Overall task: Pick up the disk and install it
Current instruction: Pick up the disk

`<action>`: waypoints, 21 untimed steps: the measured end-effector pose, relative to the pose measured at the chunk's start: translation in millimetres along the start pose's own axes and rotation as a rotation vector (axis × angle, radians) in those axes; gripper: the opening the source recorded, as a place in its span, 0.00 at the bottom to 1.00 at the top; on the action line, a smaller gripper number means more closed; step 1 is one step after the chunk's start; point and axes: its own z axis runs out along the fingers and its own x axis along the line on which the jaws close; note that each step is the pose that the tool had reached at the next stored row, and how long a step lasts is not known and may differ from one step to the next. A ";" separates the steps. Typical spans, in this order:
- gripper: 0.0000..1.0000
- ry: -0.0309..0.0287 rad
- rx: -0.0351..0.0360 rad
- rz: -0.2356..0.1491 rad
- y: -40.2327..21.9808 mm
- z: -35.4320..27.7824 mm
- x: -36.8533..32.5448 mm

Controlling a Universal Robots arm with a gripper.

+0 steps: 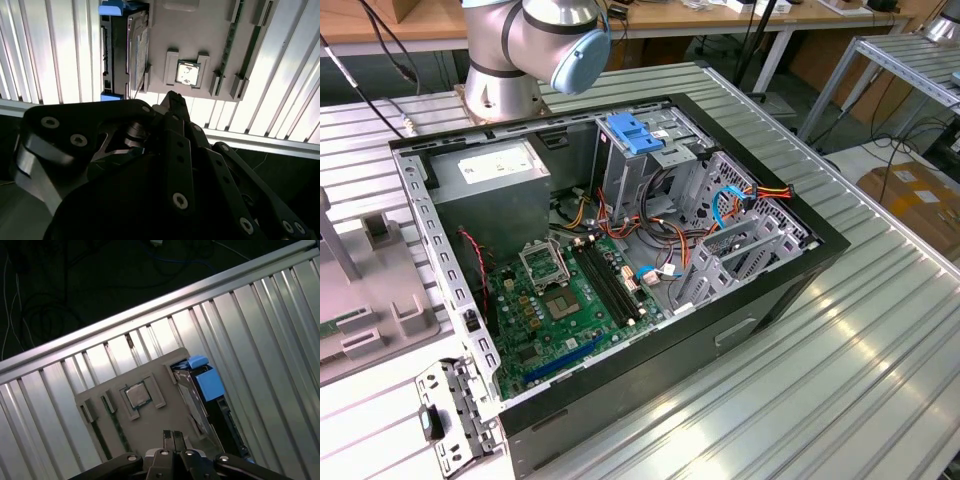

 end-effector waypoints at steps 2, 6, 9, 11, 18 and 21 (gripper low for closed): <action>0.11 0.0002 -0.0003 -0.009 0.0 0.0 0.0; 0.11 0.0008 -0.0009 -0.032 0.0 0.0 0.0; 0.11 0.0010 -0.0012 -0.046 0.0 0.0 0.0; 0.11 0.0014 -0.0016 -0.059 0.0 0.0 0.0; 0.11 0.0022 -0.0027 -0.100 0.0 0.0 0.0; 0.11 0.0031 -0.0037 -0.139 0.0 0.0 0.0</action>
